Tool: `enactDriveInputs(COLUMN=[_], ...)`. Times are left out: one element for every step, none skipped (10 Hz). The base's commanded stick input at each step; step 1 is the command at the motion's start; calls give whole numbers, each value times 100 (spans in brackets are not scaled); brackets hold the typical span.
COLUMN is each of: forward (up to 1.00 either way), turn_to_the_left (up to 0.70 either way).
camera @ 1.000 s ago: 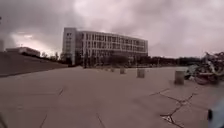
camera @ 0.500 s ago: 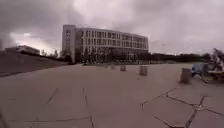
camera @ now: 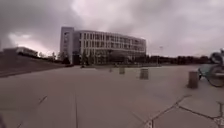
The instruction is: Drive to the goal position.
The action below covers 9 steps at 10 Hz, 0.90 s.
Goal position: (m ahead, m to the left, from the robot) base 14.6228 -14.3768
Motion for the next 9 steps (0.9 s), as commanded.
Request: enactDriveInputs(forward=[85, 85, 85, 85, 85, 85, 85, 85, 85], turn_to_the_left=[-29, -29, -29, -29, -29, -29, -29, -29, -29])
